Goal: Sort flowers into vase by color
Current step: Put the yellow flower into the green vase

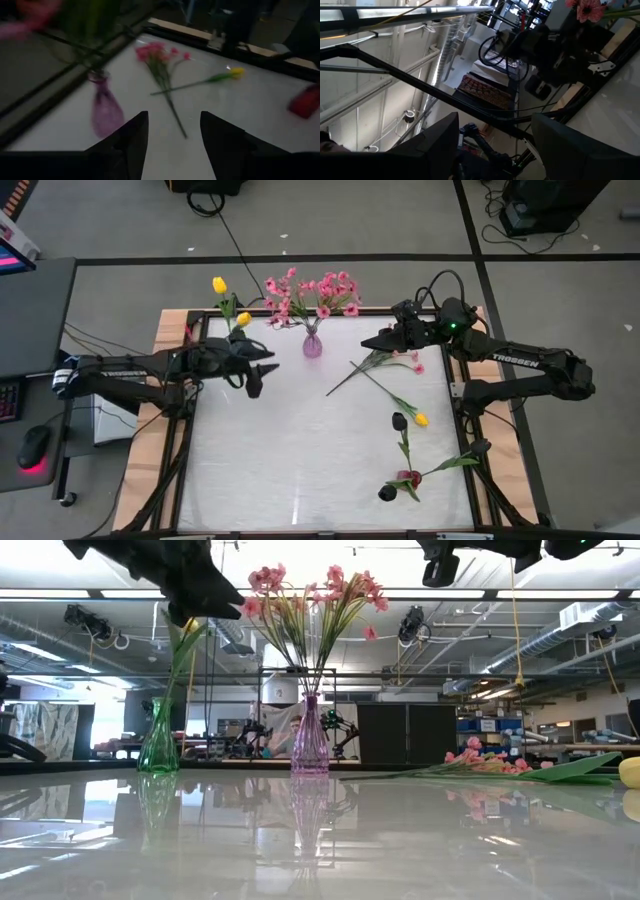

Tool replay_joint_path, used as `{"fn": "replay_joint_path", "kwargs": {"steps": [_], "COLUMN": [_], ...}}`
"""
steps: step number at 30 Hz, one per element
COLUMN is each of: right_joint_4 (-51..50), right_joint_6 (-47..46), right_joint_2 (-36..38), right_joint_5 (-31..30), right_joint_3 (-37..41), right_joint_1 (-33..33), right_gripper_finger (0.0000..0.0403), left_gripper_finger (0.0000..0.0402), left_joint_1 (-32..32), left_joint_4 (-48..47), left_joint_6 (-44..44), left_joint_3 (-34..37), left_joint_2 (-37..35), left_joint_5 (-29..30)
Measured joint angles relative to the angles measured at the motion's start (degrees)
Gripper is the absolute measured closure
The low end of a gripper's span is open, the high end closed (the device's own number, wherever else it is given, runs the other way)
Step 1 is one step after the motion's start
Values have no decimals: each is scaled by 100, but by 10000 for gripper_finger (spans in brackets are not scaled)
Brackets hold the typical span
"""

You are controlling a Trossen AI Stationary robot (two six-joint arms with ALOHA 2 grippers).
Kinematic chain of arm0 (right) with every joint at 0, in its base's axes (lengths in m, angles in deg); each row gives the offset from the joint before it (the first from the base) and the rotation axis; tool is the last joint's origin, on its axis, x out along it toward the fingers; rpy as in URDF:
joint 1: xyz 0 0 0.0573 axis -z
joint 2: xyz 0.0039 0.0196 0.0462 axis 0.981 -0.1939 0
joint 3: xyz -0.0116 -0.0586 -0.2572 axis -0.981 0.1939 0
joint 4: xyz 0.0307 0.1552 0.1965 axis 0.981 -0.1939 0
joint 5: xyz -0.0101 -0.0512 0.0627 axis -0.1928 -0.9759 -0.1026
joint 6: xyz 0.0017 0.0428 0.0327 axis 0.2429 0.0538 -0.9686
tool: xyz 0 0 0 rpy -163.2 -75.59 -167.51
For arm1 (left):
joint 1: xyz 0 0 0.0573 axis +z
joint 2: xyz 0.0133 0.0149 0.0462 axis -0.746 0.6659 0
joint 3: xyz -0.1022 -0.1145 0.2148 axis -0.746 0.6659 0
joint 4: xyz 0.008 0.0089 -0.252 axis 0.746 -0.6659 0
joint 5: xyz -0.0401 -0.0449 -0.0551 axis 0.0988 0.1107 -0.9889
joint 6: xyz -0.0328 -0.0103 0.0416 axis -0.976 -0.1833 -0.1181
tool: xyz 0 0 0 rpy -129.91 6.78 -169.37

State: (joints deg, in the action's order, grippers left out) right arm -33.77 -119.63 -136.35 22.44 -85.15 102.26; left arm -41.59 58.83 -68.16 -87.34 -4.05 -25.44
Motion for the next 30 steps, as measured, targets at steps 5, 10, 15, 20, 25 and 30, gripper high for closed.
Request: {"fn": "replay_joint_path", "kwargs": {"steps": [5, 10, 15, 20, 25, 30], "right_joint_4": [0, 0, 2, 2, 0, 0], "right_joint_6": [0, 0, 0, 0, 0, 0], "right_joint_2": [0, 0, 1, 0, 0, 0], "right_joint_5": [-1, -1, 1, -2, 1, -1], "right_joint_3": [0, 0, 0, 0, 0, 0], "right_joint_1": [-2, 0, 0, 0, -2, -2], "right_gripper_finger": [145, 145, 145, 145, 145, 145], "left_gripper_finger": [216, 216, 216, 216, 216, 216], "left_joint_1": [-414, -761, -1057, -1314, -1536, -1851], "left_joint_4": [-86, -82, -73, -62, 36, 226], "left_joint_6": [-342, -459, -625, -959, -1051, -1764], "left_joint_3": [0, 0, 0, 0, 0, 0], "left_joint_2": [4, 4, 4, 4, 7, 7], "left_joint_5": [-81, -81, -79, -75, -269, -892]}}
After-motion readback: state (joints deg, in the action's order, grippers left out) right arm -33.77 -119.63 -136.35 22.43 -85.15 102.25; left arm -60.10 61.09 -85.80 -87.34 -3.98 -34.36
